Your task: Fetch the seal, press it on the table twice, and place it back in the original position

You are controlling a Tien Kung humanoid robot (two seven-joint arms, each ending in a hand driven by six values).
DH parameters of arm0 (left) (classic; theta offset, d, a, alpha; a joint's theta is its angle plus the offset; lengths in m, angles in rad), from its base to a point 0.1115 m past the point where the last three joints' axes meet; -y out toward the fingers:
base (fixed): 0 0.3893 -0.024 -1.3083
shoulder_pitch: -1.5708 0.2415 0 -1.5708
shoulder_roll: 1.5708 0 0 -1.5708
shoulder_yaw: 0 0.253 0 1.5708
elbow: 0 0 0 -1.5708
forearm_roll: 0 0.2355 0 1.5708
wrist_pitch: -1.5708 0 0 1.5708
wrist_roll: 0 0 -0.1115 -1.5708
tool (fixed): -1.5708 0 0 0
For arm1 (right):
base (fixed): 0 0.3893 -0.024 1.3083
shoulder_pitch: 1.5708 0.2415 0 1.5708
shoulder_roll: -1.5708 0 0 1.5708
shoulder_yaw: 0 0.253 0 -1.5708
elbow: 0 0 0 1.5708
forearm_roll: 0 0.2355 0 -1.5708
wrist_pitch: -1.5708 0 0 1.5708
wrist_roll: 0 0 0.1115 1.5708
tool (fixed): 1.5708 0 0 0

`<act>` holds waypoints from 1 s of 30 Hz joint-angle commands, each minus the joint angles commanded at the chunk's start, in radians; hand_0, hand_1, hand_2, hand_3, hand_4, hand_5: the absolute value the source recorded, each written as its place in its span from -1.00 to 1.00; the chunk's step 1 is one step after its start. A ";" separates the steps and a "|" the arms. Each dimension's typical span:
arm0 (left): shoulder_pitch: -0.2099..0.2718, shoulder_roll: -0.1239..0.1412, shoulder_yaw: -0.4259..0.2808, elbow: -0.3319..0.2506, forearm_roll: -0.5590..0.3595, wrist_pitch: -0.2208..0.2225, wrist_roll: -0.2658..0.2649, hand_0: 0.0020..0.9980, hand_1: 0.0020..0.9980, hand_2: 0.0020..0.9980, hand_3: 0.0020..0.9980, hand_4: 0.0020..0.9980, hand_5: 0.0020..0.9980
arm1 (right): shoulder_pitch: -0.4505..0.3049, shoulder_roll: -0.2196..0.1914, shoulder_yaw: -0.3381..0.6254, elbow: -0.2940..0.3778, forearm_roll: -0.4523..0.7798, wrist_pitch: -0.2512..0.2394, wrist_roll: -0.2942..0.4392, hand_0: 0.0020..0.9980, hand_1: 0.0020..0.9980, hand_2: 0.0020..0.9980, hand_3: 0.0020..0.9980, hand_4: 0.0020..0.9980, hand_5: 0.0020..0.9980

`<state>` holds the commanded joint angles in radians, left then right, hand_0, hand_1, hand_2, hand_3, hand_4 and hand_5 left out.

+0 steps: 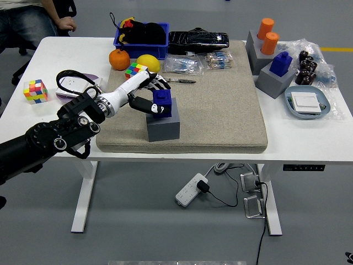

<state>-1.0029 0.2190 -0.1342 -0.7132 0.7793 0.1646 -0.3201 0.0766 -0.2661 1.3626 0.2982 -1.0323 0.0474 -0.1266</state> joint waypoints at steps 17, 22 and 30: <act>0.000 -0.001 -0.009 0.006 -0.019 -0.028 0.000 0.87 0.98 0.92 0.88 1.00 -0.40 | -0.001 0.001 0.002 -0.001 -0.001 0.000 0.000 0.60 0.40 0.32 0.33 0.43 -0.02; 0.000 -0.001 -0.010 0.006 -0.020 -0.032 -0.001 0.89 0.99 0.94 0.89 1.00 -0.31 | -0.001 0.001 0.005 -0.001 -0.002 -0.001 0.000 0.60 0.40 0.32 0.33 0.43 -0.02; 0.002 0.007 -0.050 0.017 -0.026 -0.075 0.000 1.00 1.00 1.00 1.00 1.00 0.12 | -0.003 0.003 0.008 -0.001 -0.003 -0.001 0.000 0.60 0.40 0.31 0.33 0.43 -0.02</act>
<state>-1.0013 0.2261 -0.1844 -0.6958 0.7533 0.0897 -0.3203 0.0736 -0.2628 1.3704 0.2968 -1.0348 0.0468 -0.1264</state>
